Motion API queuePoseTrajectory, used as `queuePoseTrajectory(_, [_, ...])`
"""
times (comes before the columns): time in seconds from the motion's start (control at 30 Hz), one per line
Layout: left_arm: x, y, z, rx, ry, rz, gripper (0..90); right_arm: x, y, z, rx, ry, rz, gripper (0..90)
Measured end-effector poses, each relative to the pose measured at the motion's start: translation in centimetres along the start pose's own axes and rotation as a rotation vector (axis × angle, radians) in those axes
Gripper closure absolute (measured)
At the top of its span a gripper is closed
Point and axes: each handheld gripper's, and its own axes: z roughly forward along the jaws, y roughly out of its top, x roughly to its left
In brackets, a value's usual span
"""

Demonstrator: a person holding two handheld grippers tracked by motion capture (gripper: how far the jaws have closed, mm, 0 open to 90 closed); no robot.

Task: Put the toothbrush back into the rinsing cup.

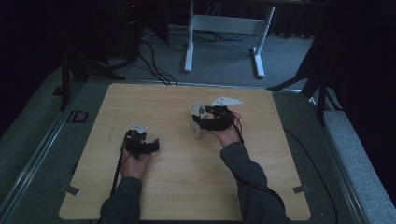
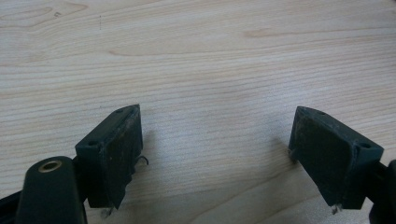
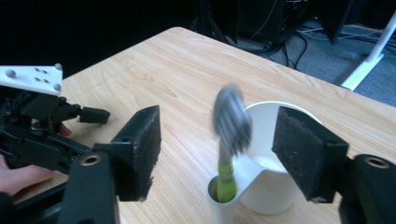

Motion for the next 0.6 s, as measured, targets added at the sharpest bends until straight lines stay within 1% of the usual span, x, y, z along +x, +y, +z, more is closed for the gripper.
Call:
queuePoseTrajectory(0.13, [0.0, 0.0, 0.0, 0.000, 0.000, 0.000, 17.9, -0.1, -0.2, 0.0, 0.002, 0.000, 0.008, 28.6])
queuePoseTrajectory(0.27, [0.0, 0.0, 0.0, 0.001, 0.000, 0.000, 17.9, -0.1, -0.2, -0.1, 0.005, -0.005, 0.002, 28.3])
queuePoseTrajectory(0.5, [0.0, 0.0, 0.0, 0.000, 0.000, 0.000, 17.9, -0.4, -0.1, -0.9, -0.004, -0.003, 0.007, 28.3])
queuePoseTrajectory(0.6, [0.0, 0.0, 0.0, 0.000, 0.000, 0.000, 17.9, -0.5, -0.3, -1.3, -0.002, 0.005, 0.001, 28.3])
